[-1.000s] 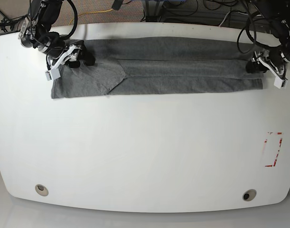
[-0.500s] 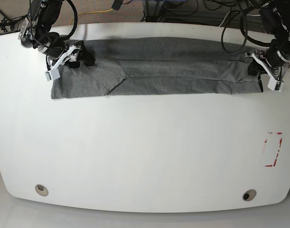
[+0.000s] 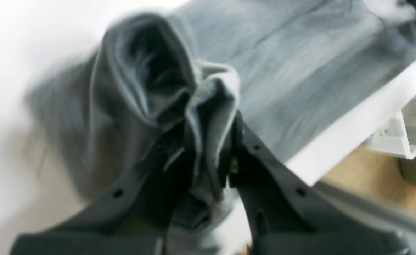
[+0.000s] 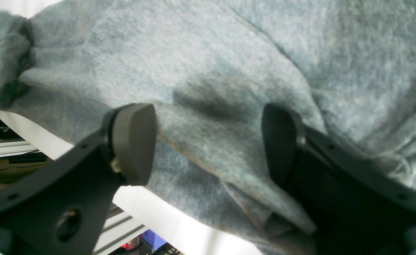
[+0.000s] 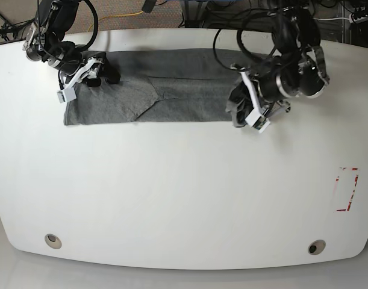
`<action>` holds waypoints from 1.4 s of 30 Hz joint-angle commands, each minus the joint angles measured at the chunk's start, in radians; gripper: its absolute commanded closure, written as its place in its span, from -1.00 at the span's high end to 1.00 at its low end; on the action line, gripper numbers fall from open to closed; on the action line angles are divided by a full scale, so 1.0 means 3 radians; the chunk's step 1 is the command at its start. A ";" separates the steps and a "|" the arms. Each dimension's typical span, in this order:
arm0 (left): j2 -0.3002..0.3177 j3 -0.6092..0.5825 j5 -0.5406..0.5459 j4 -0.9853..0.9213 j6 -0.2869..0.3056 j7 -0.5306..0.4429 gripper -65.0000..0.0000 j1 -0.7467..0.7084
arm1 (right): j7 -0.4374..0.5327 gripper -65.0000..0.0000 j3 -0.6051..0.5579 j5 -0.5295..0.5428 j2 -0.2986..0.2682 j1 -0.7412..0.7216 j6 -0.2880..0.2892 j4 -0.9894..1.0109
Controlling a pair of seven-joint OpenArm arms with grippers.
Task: Fold the T-shirt properly
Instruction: 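Fold the strip end near the left gripper inward toward the middle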
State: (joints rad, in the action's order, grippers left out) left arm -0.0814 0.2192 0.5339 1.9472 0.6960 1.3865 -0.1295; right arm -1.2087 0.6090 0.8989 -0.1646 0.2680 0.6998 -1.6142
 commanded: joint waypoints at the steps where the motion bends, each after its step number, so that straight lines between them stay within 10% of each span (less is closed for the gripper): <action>1: -0.0125 -0.0155 -0.0140 0.0028 0.0007 -0.0036 -0.89 0.0040 | -0.0004 0.37 0.0013 0.0019 -0.0042 -0.0001 -0.0006 -0.0069; 15: -0.0252 -0.0569 -0.0473 0.0017 0.0007 -0.0036 -0.86 0.0153 | -0.0004 0.37 0.0018 0.0019 -0.0042 0.0004 -0.0006 -0.0069; 28: -0.0252 -0.1321 -0.0452 0.0135 0.0007 0.0033 0.16 0.0347 | -0.0004 0.37 0.0013 0.0029 -0.0037 0.0004 -0.0006 -0.0151; 35: -0.0252 -0.0661 -0.0550 0.0161 0.0007 0.0033 0.16 0.0439 | -0.0004 0.37 0.0064 0.0034 -0.0047 -0.0021 -0.0006 -0.0427; 42: 0.0202 -0.0232 -0.0560 0.0150 0.0007 0.0033 -0.09 0.0112 | -0.0065 0.40 0.0514 0.0049 -0.0155 -0.0098 -0.0006 -0.0800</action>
State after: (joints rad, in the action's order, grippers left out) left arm -0.0383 0.1501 0.3447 1.9785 0.6964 1.4052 -0.0753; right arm -1.2297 0.7303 0.8989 -0.1730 0.2520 0.6933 -1.8423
